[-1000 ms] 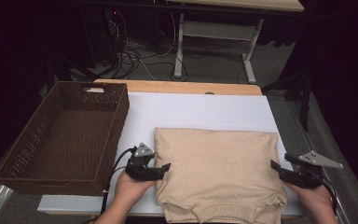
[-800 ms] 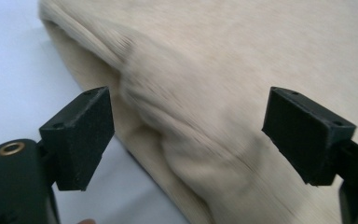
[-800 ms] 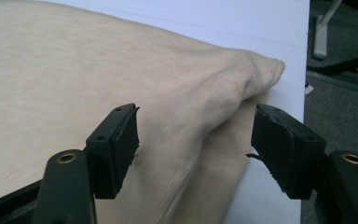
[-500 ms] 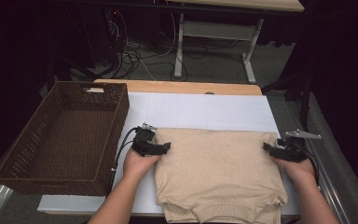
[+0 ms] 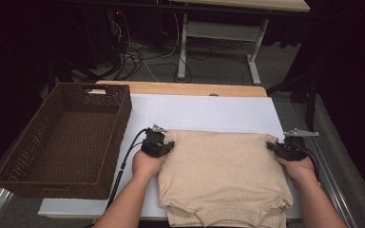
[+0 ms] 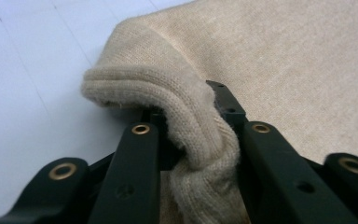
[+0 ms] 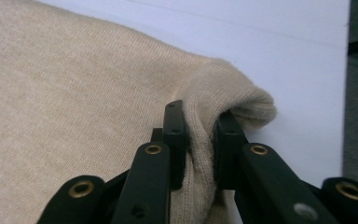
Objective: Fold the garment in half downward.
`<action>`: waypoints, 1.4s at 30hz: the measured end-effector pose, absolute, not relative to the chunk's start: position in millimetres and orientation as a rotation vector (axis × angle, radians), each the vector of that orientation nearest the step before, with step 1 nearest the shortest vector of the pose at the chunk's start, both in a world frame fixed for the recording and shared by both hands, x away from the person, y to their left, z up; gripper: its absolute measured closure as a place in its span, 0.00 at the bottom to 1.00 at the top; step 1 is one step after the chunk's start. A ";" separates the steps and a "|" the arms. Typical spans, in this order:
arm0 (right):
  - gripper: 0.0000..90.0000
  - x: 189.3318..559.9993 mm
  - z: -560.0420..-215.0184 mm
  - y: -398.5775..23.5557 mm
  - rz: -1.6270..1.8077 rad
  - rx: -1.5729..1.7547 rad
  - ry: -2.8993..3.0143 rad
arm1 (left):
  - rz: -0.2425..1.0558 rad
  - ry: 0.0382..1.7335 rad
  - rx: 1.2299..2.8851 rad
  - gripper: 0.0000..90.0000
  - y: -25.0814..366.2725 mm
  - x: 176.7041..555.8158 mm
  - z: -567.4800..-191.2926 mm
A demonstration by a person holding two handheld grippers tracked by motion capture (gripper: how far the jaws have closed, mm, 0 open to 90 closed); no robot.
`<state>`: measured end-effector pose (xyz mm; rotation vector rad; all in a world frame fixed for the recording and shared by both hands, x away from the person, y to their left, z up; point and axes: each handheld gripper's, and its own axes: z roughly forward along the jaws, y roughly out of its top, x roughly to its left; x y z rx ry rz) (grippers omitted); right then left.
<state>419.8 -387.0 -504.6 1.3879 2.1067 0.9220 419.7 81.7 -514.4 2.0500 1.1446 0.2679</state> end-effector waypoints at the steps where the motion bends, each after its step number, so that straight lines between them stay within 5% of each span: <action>1: 0.89 419.8 -504.6 -387.0 0.922 1.388 2.107 | 0.268 1.145 2.050 0.82 81.7 419.7 -514.4; 11: 0.89 440.7 -467.9 -391.7 0.922 1.331 1.977 | 0.327 1.118 1.998 0.82 77.8 443.9 -489.2; 13: 0.88 447.4 -470.3 -393.2 0.904 1.357 1.981 | 0.322 1.161 2.011 0.75 75.4 448.5 -493.2; 17: 0.63 450.9 -482.5 -397.0 0.915 1.405 2.000 | 0.284 1.200 2.021 0.39 78.7 447.1 -497.9; 20: 0.46 442.4 -481.9 -399.5 0.947 1.391 2.008 | 0.266 1.177 1.992 0.28 83.5 434.5 -496.2; 25: 0.36 408.7 -478.1 -401.2 1.001 1.345 1.999 | 0.264 1.115 2.015 0.13 84.9 408.3 -493.6; 38: 0.02 323.6 -483.2 -404.5 1.079 1.309 1.937 | 0.305 1.002 2.003 0.00 102.8 331.7 -492.1; 42: 0.00 301.3 -479.8 -395.5 1.109 1.275 1.934 | 0.277 0.989 1.950 0.00 110.1 320.1 -498.6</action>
